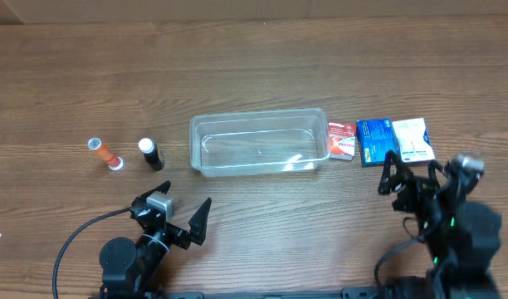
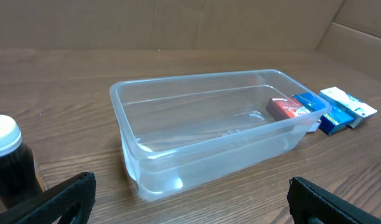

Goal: Pack container
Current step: 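Reach the right gripper to the white-and-blue box and grasp it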

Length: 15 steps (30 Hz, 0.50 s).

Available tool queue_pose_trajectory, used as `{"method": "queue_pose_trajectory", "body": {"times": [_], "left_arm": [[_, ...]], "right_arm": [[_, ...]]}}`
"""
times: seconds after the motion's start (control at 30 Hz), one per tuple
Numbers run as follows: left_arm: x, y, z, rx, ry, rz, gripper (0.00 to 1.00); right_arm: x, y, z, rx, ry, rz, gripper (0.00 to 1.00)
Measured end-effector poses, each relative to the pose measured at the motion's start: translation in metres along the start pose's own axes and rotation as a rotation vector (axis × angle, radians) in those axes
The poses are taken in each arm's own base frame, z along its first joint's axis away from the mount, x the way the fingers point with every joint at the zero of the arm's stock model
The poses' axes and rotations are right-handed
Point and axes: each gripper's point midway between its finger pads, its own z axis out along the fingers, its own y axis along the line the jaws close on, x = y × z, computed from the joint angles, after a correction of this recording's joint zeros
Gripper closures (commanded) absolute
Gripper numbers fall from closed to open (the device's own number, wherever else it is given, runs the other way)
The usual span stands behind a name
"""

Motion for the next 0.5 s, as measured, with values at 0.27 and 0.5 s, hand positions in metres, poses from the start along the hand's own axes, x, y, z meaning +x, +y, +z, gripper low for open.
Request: {"method": "queue_pose_trajectory", "body": {"times": [0.27,0.5], "left_arm": [[0.000,0.001,0.000,-0.003,-0.002,0.001,0.00],[0.000,0.001,0.000,-0.003,-0.002,0.001,0.00]], "right_arm": [[-0.029,-0.025,0.103,0.282,0.550,-0.134,0.00],[0.005,-0.123,0.161,0.376,0.731,-0.266,0.00]]}}
